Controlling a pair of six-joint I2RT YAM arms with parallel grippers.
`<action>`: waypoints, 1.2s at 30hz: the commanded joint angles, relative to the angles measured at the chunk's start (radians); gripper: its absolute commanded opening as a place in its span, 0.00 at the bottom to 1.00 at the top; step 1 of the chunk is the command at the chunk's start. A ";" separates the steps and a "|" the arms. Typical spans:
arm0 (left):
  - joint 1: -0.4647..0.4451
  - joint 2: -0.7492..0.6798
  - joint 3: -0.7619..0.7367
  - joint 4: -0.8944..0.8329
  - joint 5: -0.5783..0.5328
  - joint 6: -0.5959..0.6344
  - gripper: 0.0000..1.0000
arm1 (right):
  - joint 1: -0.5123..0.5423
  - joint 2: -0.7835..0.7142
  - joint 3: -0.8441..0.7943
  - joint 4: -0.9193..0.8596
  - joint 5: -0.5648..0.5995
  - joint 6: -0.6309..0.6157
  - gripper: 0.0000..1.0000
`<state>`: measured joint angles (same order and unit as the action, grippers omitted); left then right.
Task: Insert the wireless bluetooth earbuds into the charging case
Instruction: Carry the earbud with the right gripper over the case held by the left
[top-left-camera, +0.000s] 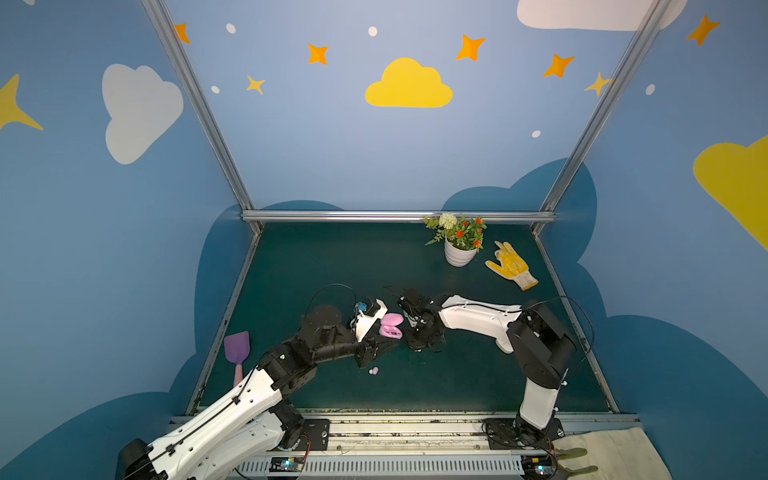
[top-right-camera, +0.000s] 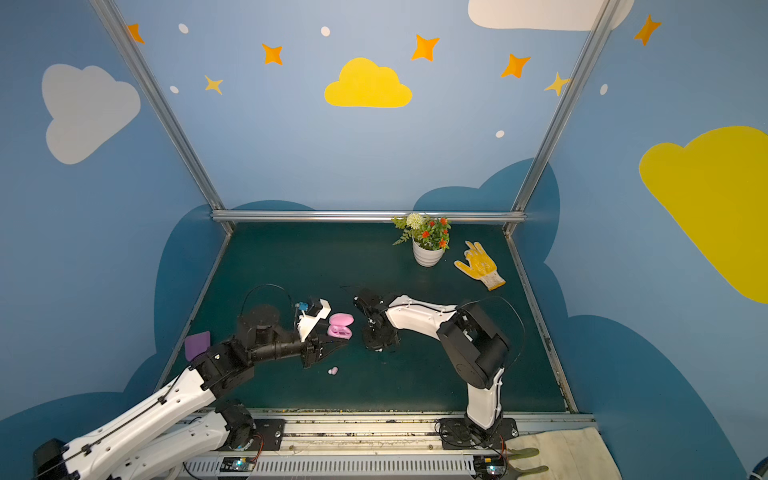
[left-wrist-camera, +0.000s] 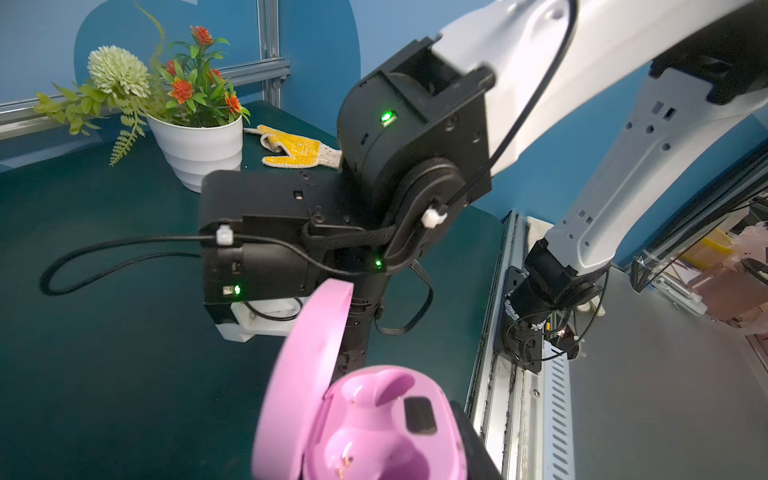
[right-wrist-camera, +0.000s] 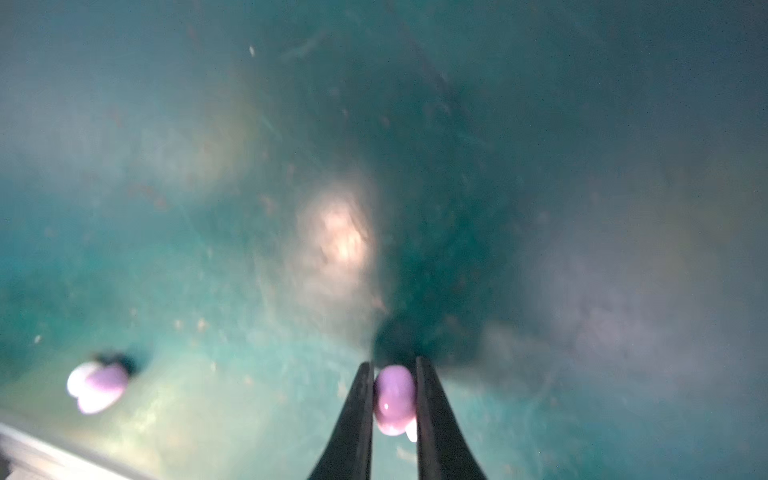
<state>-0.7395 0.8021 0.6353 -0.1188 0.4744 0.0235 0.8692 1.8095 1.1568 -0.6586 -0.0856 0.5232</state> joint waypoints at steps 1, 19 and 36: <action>0.001 0.014 -0.011 0.060 0.023 0.001 0.14 | -0.040 -0.113 -0.032 -0.001 -0.028 0.020 0.17; -0.075 0.403 0.053 0.582 0.204 -0.006 0.14 | -0.302 -0.774 -0.100 -0.187 -0.180 -0.024 0.17; -0.114 0.698 0.165 0.998 0.352 -0.103 0.13 | -0.392 -0.993 -0.024 -0.198 -0.527 0.002 0.16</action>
<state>-0.8497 1.4834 0.7742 0.7864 0.7856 -0.0578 0.4801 0.8242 1.1236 -0.8795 -0.5274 0.5171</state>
